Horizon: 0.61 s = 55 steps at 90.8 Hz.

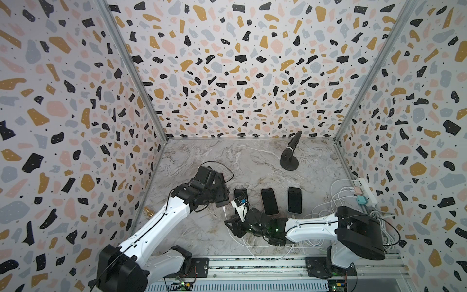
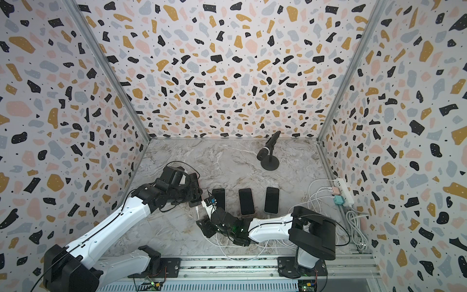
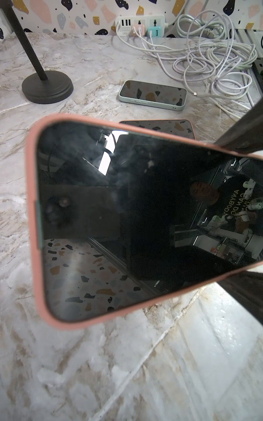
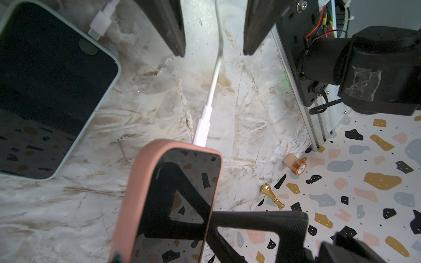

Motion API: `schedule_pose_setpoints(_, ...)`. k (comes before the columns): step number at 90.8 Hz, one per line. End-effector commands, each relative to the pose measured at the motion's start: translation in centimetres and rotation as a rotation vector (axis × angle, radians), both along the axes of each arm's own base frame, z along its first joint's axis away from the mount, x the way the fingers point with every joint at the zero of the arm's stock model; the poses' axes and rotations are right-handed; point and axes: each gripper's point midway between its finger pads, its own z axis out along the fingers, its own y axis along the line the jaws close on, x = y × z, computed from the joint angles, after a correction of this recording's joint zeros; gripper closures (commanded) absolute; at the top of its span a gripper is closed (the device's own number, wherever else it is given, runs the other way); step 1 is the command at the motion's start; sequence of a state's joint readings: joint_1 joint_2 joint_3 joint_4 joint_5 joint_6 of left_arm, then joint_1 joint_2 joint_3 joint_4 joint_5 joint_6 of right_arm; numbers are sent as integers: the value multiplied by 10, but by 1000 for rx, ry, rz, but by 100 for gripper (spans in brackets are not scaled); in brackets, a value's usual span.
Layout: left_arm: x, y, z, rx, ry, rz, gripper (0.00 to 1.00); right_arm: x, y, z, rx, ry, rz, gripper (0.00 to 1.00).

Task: Unplug the charging cable from the phone
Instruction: Remove the charging cable from the phone.

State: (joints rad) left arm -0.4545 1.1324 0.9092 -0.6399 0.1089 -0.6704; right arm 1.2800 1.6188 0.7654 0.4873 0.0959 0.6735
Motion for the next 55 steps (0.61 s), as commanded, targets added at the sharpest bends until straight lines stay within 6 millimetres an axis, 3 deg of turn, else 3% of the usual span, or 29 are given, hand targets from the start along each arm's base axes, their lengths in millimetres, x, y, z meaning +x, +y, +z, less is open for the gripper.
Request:
schedule_pose_setpoints(1, 10, -6, 17, -50, -76, 0, 95, 2, 13, 18, 46, -12, 9, 59)
schedule_pose_setpoints(29, 11, -4, 15, -48, -72, 9, 96, 2, 17, 17, 36, -16, 21, 71)
schedule_pose_setpoints(55, 14, -3, 14, -60, -67, 16, 96, 2, 17, 15, 30, -18, 25, 75)
